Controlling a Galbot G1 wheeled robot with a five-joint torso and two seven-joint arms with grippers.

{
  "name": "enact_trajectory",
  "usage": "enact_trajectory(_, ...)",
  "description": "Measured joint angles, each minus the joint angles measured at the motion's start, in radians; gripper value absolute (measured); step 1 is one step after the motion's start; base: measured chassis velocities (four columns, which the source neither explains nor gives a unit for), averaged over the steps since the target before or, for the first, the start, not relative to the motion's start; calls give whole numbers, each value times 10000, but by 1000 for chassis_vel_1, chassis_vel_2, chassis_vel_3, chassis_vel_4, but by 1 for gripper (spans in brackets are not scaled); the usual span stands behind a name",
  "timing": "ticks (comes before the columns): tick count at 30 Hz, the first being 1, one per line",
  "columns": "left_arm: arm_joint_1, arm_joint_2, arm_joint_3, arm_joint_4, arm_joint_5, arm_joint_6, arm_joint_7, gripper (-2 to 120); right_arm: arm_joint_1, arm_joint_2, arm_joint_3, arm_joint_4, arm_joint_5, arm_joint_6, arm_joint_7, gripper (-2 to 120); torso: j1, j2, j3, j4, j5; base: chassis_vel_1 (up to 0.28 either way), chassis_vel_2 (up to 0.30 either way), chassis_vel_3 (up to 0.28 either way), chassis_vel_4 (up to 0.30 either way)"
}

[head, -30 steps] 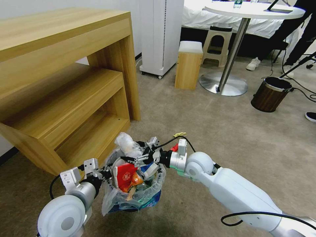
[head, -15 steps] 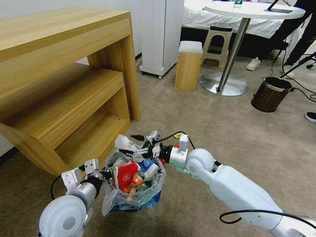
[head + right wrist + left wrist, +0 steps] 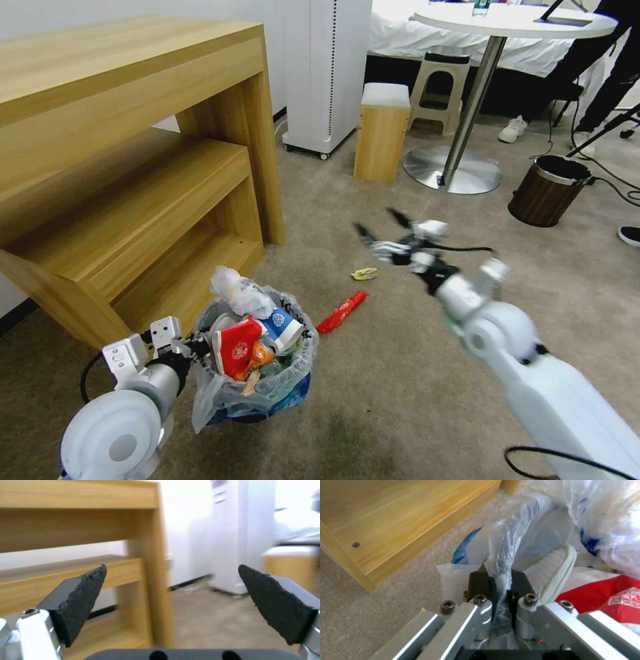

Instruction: Pick up the trash bin and place the garbage on the floor into it.

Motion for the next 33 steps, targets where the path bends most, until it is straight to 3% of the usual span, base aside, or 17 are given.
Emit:
enact_trajectory(5,-6,26,-90,-1,-7,-2,9,3,-1771,435,1624,370,-447,511,0,100,0,0,0,-1,-1,0,0,0,0)
enact_trajectory(11,5,30,-176,-78,-17,-2,36,3,-2770,837,2371,267,-1024,940,-13,100,0,1,0,-1,1,0,0,0,0)
enact_trajectory(18,124,143,-459,-108,-4,-4,20,3,-2987,1123,2250,157,-1163,1084,-12,100,0,0,1,2,-2,0,0,0,0)
enact_trajectory(25,63,217,-1410,-148,-497,-6,-157,3,-2840,1232,1862,84,-1289,1174,-74,100,0,0,2,3,-2,0,0,0,0)
enact_trajectory(33,111,161,-1473,-155,-524,19,-156,3,-2746,1266,1709,-81,-1325,1309,-98,100,0,1,1,2,-2,-30,31,26,-34)
